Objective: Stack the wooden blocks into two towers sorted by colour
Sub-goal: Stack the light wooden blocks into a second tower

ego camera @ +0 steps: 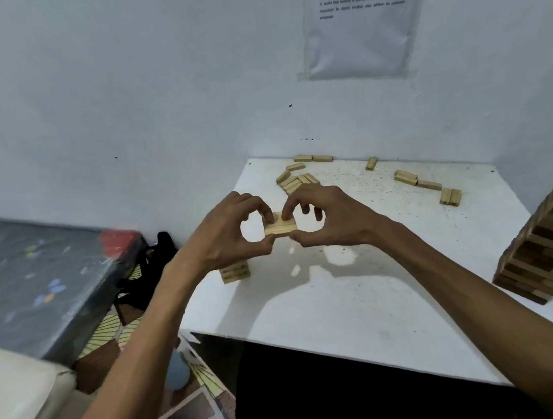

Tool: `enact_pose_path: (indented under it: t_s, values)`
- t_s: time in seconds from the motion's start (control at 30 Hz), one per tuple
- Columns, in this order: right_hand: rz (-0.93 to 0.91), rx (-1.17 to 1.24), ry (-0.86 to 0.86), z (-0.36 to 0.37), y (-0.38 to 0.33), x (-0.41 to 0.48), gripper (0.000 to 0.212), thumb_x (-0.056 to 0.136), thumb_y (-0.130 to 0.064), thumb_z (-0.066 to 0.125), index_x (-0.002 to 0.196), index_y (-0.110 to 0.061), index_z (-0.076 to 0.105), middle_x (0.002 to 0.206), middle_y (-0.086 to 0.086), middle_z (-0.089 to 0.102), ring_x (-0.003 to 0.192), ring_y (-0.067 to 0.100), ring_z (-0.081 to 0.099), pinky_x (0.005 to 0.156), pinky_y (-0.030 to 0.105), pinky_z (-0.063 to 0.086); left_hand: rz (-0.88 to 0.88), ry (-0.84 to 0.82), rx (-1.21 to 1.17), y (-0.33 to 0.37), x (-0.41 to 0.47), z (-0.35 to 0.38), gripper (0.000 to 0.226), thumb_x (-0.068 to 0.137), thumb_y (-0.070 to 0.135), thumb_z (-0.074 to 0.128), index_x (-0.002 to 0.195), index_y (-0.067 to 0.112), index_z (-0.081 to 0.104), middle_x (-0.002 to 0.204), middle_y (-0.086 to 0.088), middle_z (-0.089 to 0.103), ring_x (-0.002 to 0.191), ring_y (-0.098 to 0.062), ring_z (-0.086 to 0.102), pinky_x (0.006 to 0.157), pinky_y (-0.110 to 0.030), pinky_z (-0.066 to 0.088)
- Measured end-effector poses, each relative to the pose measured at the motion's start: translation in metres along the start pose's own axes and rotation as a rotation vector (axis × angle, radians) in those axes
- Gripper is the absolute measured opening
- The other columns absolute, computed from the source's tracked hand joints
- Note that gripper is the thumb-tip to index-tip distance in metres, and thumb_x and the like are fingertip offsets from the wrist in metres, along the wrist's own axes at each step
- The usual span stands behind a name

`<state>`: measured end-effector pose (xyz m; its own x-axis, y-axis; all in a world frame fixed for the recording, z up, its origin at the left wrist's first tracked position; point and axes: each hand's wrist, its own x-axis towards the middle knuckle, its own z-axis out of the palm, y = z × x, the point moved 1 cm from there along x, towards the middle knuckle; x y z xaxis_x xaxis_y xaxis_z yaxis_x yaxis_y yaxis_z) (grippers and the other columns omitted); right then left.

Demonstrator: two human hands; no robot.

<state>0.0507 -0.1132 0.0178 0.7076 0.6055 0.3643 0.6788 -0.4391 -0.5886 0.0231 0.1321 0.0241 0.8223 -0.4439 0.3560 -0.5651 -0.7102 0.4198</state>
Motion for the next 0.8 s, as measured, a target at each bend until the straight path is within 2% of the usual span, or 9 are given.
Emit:
enact_pose_path:
  t_s: [0.13,0.27,0.37,0.47,0.53,0.63,0.8]
  values:
    - [-0.033,0.011,-0.035,0.018,-0.009,0.027,0.032,0.081,-0.029,0.083,0.108,-0.027,0.066,0.108,-0.015,0.065,0.095,0.013,0.054,0.072,0.025,0.047,-0.057,0.005,0.008,-0.020,-0.015,-0.018,0.031,0.073,0.057,0.069,0.098,0.040,0.061,0.092,0.025,0.058,0.094,-0.007,0.048,0.076,-0.019,0.037]
    - [-0.043,0.024,-0.078,0.034,-0.015,0.048,0.032,0.081,-0.031,0.083,0.109,-0.029,0.066,0.108,-0.018,0.063,0.096,0.012,0.053,0.075,0.023,0.044,-0.093,0.000,0.013,-0.036,-0.029,-0.032,0.032,0.075,0.059,0.069,0.100,0.041,0.061,0.097,0.016,0.061,0.096,-0.010,0.050,0.077,-0.027,0.042]
    - [-0.061,0.000,-0.113,0.044,-0.018,0.061,0.033,0.081,-0.034,0.082,0.109,-0.030,0.065,0.109,-0.017,0.063,0.097,0.012,0.053,0.076,0.020,0.040,-0.125,0.012,0.019,-0.044,-0.037,-0.038,0.037,0.074,0.062,0.067,0.101,0.037,0.062,0.097,0.016,0.062,0.097,-0.010,0.050,0.076,-0.027,0.044]
    - [-0.075,-0.010,-0.146,0.052,-0.022,0.071,0.034,0.079,-0.044,0.076,0.109,-0.032,0.065,0.110,-0.017,0.062,0.097,0.011,0.053,0.076,0.019,0.039,-0.140,0.011,0.018,-0.054,-0.044,-0.043,0.037,0.074,0.062,0.068,0.102,0.038,0.062,0.098,0.015,0.063,0.097,-0.011,0.051,0.079,-0.035,0.047]
    - [-0.073,-0.015,-0.162,0.057,-0.025,0.076,0.033,0.080,-0.042,0.077,0.110,-0.032,0.065,0.110,-0.019,0.062,0.098,0.010,0.052,0.075,0.017,0.038,-0.149,0.010,0.018,-0.060,-0.049,-0.045,0.036,0.074,0.060,0.068,0.102,0.039,0.061,0.099,0.015,0.064,0.097,-0.011,0.051,0.081,-0.038,0.048]
    - [-0.064,-0.025,-0.175,0.063,-0.026,0.080,0.032,0.082,-0.032,0.081,0.110,-0.032,0.065,0.109,-0.021,0.060,0.099,0.008,0.052,0.075,0.014,0.036,-0.162,0.017,0.018,-0.064,-0.053,-0.046,0.034,0.074,0.057,0.069,0.102,0.039,0.061,0.100,0.016,0.064,0.098,-0.008,0.051,0.082,-0.037,0.048]
    - [-0.072,-0.047,-0.186,0.066,-0.028,0.084,0.032,0.082,-0.030,0.082,0.110,-0.030,0.066,0.106,-0.025,0.059,0.099,0.008,0.051,0.073,0.010,0.036,-0.165,0.023,0.003,-0.068,-0.057,-0.046,0.032,0.075,0.054,0.070,0.102,0.038,0.062,0.099,0.018,0.062,0.098,-0.005,0.049,0.079,-0.029,0.043]
